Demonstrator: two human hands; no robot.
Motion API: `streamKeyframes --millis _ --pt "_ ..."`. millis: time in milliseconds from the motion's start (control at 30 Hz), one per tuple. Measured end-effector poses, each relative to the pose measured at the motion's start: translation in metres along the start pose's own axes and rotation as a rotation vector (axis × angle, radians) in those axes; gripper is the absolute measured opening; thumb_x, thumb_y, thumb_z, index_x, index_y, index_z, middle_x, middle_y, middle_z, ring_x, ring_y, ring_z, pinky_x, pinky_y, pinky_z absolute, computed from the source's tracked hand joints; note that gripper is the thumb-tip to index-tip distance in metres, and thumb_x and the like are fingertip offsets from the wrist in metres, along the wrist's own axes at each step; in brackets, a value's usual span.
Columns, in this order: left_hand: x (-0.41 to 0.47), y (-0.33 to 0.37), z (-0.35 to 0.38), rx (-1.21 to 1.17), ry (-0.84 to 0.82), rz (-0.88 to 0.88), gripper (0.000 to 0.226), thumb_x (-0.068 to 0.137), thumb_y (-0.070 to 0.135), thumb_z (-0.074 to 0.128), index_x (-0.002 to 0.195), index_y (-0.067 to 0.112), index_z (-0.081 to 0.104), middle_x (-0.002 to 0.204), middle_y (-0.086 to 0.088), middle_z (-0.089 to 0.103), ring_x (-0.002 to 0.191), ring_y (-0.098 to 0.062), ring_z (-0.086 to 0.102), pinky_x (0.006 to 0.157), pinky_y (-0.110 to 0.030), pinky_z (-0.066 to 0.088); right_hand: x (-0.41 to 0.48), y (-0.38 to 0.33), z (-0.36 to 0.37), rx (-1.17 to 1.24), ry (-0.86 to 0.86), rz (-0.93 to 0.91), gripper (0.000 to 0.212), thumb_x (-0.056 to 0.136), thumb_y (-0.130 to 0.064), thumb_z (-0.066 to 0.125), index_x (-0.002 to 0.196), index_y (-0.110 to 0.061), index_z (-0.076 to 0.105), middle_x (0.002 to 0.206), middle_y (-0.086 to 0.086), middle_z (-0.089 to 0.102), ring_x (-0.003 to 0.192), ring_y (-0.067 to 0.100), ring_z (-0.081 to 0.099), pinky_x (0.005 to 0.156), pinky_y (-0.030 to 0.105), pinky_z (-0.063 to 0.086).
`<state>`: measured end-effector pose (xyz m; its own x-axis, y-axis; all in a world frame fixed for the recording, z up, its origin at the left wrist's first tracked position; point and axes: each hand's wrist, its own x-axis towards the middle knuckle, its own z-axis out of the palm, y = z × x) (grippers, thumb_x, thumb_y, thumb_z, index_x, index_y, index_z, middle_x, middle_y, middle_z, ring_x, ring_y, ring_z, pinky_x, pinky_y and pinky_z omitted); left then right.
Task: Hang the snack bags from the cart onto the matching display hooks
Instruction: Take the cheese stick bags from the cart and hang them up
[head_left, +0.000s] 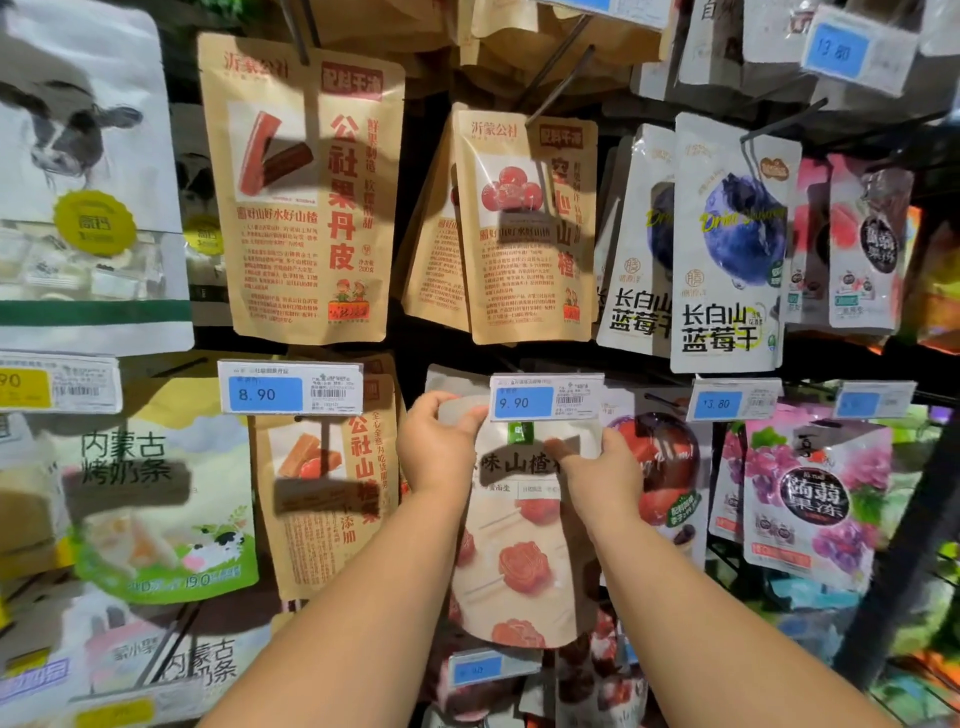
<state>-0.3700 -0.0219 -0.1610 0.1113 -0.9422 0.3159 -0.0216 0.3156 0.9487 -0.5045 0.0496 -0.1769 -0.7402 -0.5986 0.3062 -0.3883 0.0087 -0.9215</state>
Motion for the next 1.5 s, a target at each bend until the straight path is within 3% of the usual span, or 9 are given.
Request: streamKeyframes --millis 133,267,567,733,933,1133,1267,1367,1500 --pt "-0.013 -0.022 -0.004 -0.002 0.039 0.018 0.039 0.076 0.026 0.079 0.107 0.026 0.056 0.112 0.002 0.063 0.100 -0.019 0.061 0.087 -0.040 0.053 -0.013 0.010 -0.008 -0.037 -0.017 0.003 0.025 0.082 -0.023 0.074 0.094 -0.024 0.052 0.083 -0.007 0.064 0.069 0.009 0.058 0.058 0.028 0.047" --pt "-0.051 -0.036 -0.005 0.131 0.134 0.004 0.070 0.072 0.026 0.082 0.128 0.020 0.040 0.142 -0.005 0.034 0.130 -0.026 0.034 0.108 -0.044 0.033 -0.032 0.022 -0.018 -0.040 -0.015 0.039 0.041 0.078 -0.033 0.080 0.100 -0.025 0.047 0.084 -0.013 0.059 0.073 0.006 0.057 0.063 0.028 0.045" --pt "-0.160 -0.069 0.034 0.213 -0.045 0.126 0.059 0.065 0.014 0.086 0.109 -0.001 0.050 0.111 -0.021 0.048 0.108 -0.038 0.045 0.094 -0.037 0.031 -0.080 0.093 -0.079 -0.079 0.062 0.142 0.044 0.079 -0.037 0.077 0.108 -0.021 0.048 0.094 -0.007 0.053 0.080 0.015 0.056 0.069 0.027 0.039" --pt "-0.255 -0.081 0.076 0.226 -0.397 0.116 0.057 0.075 0.025 0.080 0.115 -0.001 0.047 0.119 -0.017 0.046 0.118 -0.036 0.042 0.096 -0.034 0.035 -0.120 0.155 -0.156 -0.158 0.116 0.257 0.037 0.084 -0.039 0.072 0.105 -0.020 0.047 0.088 -0.007 0.052 0.081 0.019 0.058 0.067 0.031 0.042" --pt "-0.387 -0.117 0.103 0.255 -0.901 0.141 0.036 0.079 0.029 0.071 0.100 0.020 0.044 0.096 0.003 0.045 0.092 -0.020 0.048 0.076 -0.026 0.039 -0.183 0.231 -0.274 -0.242 0.206 0.413 0.029 0.086 -0.031 0.072 0.098 -0.016 0.051 0.087 0.004 0.056 0.077 0.023 0.055 0.072 0.036 0.045" --pt "-0.501 -0.145 0.117 0.673 -1.520 0.085 0.038 0.086 0.039 0.067 0.111 0.022 0.044 0.095 0.006 0.048 0.084 -0.015 0.048 0.070 -0.027 0.037 -0.280 0.324 -0.399 -0.353 0.244 0.726 0.027 0.088 -0.037 0.068 0.080 -0.023 0.045 0.077 -0.001 0.050 0.068 0.018 0.046 0.061 0.032 0.035" --pt "-0.557 -0.171 0.111 0.979 -1.968 0.072 0.042 0.087 0.049 0.062 0.118 0.026 0.047 0.107 0.004 0.057 0.099 -0.020 0.058 0.084 -0.033 0.048 -0.349 0.381 -0.467 -0.462 0.065 1.031 0.024 0.090 -0.035 0.065 0.085 -0.020 0.046 0.079 0.003 0.051 0.071 0.021 0.047 0.061 0.030 0.034" --pt "-0.577 -0.189 0.104 1.281 -2.262 0.257 0.051 0.086 0.056 0.059 0.125 0.023 0.050 0.126 -0.005 0.057 0.114 -0.027 0.055 0.094 -0.036 0.047 -0.391 0.428 -0.508 -0.571 -0.122 1.219 0.028 0.090 -0.035 0.063 0.103 -0.014 0.051 0.107 0.008 0.061 0.093 0.027 0.057 0.073 0.030 0.041" --pt "-0.583 -0.198 0.105 1.472 -2.316 0.291 0.047 0.085 0.053 0.061 0.117 0.018 0.057 0.120 -0.010 0.063 0.110 -0.030 0.059 0.089 -0.034 0.047 -0.428 0.455 -0.537 -0.661 -0.346 1.337 0.019 0.092 -0.031 0.059 0.084 -0.017 0.049 0.077 0.001 0.047 0.071 0.020 0.049 0.060 0.026 0.034"
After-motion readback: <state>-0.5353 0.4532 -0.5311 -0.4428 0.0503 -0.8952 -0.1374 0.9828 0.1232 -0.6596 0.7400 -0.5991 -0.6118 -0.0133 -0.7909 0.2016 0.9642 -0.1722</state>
